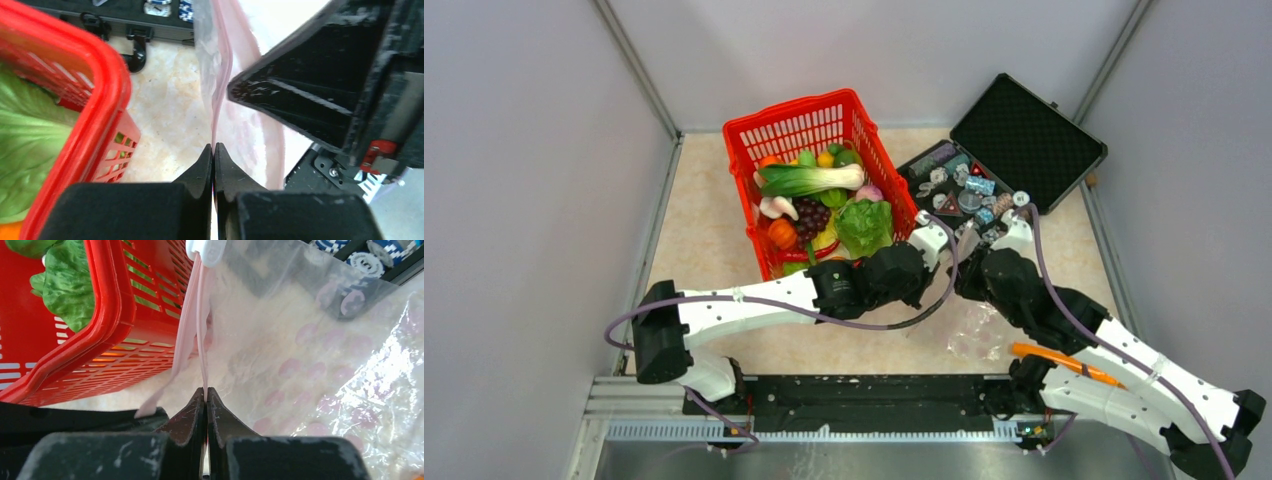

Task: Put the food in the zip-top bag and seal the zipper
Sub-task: Open the zipper of the food storage bag at the center of the board.

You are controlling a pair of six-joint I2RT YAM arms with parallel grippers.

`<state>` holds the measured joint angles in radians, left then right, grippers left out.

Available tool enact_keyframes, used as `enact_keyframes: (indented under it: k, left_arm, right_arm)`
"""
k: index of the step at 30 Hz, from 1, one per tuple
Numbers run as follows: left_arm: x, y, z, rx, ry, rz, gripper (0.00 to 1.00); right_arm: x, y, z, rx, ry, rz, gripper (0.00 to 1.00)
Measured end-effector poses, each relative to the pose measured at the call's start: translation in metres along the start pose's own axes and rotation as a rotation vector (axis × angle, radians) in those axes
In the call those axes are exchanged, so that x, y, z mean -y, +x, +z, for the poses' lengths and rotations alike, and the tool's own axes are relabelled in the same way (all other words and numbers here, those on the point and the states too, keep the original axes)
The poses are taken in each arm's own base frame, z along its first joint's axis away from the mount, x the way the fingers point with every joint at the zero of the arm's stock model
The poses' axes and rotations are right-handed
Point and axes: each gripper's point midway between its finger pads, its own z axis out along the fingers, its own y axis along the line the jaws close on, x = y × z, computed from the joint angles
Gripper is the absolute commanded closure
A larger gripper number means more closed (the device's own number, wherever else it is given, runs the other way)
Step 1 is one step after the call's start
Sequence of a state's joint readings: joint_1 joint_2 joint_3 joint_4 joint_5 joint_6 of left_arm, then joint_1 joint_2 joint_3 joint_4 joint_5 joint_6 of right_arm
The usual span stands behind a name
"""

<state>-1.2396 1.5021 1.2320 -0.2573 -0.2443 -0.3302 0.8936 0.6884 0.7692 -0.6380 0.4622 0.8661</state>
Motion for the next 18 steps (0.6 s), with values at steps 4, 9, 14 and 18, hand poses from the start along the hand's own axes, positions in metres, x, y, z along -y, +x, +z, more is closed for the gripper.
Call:
enact_keyframes:
  k: [4,9,14,18]
  left_arm:
    - [-0.017,-0.001,0.000,0.015,-0.095,-0.016,1.00]
    - [-0.042,0.002,-0.003,0.013,-0.222,-0.044,1.00]
    - [-0.051,0.004,-0.005,0.009,-0.268,-0.052,1.00]
    - [-0.053,0.006,-0.005,0.004,-0.275,-0.054,1.00]
  right_arm:
    - [0.005,-0.004,-0.007,-0.011,0.028,-0.043,1.00]
    - [0.001,-0.020,-0.026,-0.017,0.026,-0.088,1.00]
    - [0.004,-0.024,-0.045,-0.081,0.051,-0.171,1.00]
    - [0.017,-0.017,-0.055,-0.144,0.089,-0.228,1.00]
